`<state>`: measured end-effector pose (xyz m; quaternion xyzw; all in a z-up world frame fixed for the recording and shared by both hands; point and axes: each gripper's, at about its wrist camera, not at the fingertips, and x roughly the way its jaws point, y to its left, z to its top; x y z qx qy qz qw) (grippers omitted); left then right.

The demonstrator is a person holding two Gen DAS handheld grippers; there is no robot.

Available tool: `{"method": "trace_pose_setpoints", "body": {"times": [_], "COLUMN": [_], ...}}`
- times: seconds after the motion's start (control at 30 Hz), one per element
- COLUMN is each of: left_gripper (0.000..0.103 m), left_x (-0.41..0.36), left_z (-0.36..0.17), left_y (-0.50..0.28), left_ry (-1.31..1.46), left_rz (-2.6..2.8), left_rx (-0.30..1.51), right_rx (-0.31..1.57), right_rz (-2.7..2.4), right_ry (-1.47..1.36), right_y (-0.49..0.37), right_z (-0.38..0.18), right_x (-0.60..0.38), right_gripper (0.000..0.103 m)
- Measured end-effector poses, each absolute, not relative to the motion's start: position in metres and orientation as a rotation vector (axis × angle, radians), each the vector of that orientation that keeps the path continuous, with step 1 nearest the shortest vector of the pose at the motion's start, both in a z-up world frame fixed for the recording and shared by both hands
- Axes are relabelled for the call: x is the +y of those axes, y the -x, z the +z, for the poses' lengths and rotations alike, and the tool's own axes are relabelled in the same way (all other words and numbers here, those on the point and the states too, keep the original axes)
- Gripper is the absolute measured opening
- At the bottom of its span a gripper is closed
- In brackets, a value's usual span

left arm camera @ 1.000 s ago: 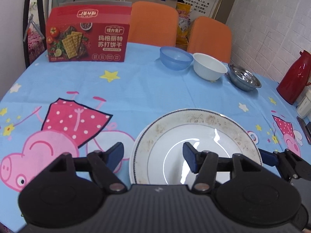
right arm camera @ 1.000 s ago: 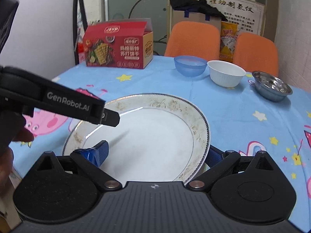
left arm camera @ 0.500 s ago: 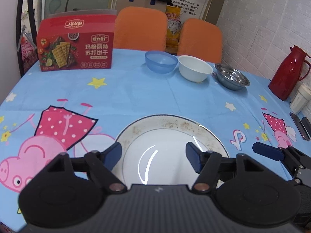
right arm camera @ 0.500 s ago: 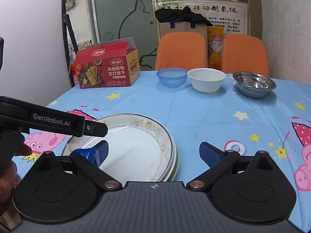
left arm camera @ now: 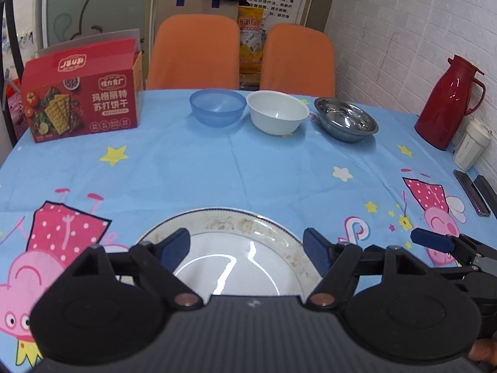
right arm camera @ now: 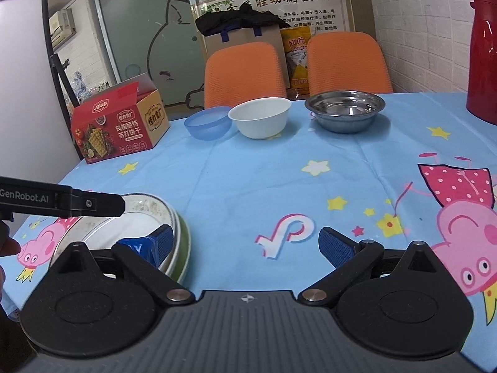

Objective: Organize plates and bowls
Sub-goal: 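Move the left gripper to the steel bowl rim and close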

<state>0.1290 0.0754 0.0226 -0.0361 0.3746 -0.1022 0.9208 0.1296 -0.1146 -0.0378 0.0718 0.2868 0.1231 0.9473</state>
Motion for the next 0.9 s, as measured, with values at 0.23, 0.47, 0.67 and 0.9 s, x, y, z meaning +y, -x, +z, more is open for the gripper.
{"method": "trace_pose_setpoints", "body": {"times": [0.23,0.47,0.67,0.9], "left_gripper": [0.073,0.073,0.073,0.073], "left_x": [0.045,-0.013,-0.080,-0.129], "left_z": [0.039,0.060,0.048,-0.004], "left_y": [-0.185,-0.284,-0.398,-0.483], "left_ry": [0.051,0.016,0.010,-0.006], "left_rz": [-0.289,-0.399,-0.465,-0.484], "left_rx": [0.768,0.738,0.794,0.950], "right_rx": [0.589,0.579,0.631,0.724], "right_rz": [0.184,0.104,0.065,0.003], "right_ry": [-0.202,-0.250,-0.317,-0.267], "right_y": [-0.172,-0.231,-0.310,-0.383], "right_z": [-0.032,-0.023,-0.021,-0.041], "right_x": [-0.169,-0.218,-0.245,-0.244], "right_gripper": [0.088,0.088,0.088,0.088]}}
